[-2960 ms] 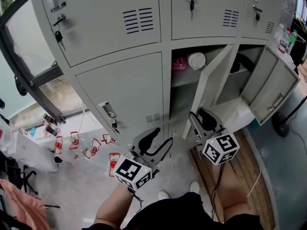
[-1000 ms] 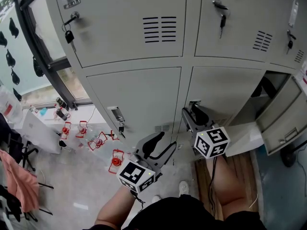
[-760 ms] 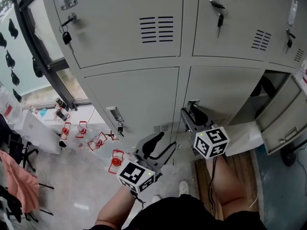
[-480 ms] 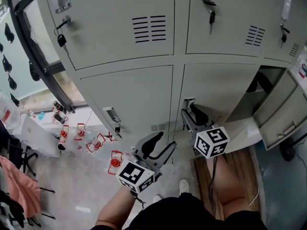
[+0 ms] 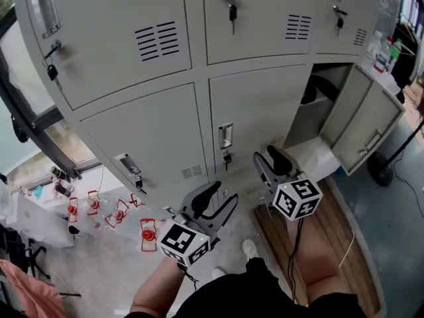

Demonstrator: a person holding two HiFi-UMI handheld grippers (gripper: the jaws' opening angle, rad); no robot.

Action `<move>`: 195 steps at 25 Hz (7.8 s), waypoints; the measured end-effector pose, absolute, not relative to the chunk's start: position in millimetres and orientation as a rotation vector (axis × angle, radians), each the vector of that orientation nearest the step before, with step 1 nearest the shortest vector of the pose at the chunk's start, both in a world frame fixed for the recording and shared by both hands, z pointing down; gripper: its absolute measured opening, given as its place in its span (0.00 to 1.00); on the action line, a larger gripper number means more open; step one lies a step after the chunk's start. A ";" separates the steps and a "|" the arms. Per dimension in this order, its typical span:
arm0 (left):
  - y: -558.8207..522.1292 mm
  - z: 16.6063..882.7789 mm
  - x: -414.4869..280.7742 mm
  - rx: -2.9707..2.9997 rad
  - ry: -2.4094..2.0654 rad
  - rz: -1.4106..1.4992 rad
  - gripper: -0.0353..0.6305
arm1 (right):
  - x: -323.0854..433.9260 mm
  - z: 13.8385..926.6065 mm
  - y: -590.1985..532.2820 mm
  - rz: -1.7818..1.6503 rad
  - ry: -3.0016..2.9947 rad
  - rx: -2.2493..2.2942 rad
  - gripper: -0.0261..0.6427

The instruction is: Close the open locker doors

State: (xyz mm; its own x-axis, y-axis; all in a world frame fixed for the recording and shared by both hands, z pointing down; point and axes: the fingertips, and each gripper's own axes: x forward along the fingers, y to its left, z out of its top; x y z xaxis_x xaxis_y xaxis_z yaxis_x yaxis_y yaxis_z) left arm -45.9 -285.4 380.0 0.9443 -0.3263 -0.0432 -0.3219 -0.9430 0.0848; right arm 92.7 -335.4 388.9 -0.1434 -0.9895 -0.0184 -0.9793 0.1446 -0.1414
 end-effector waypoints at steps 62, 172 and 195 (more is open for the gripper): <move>-117.5 377.2 350.7 3.089 -0.264 -0.055 0.56 | 516.9 388.8 -113.6 -0.158 1.995 -2.104 0.39; -319.5 412.7 199.2 2.943 -0.668 -0.051 0.56 | 300.1 403.6 -411.7 -0.140 2.471 -1.770 0.27; -305.4 405.3 196.7 2.939 -0.746 -0.051 0.56 | 314.9 404.0 -388.5 -0.143 2.475 -1.756 0.29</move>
State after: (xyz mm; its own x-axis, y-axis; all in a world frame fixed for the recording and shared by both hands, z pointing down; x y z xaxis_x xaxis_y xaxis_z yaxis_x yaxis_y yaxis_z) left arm 196.7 -305.4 405.3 0.8788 -0.4771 -0.0056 -0.4734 -0.8735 0.1137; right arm 314.9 -388.5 404.0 -0.3284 -0.9441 -0.0301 -0.9343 0.3294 -0.1365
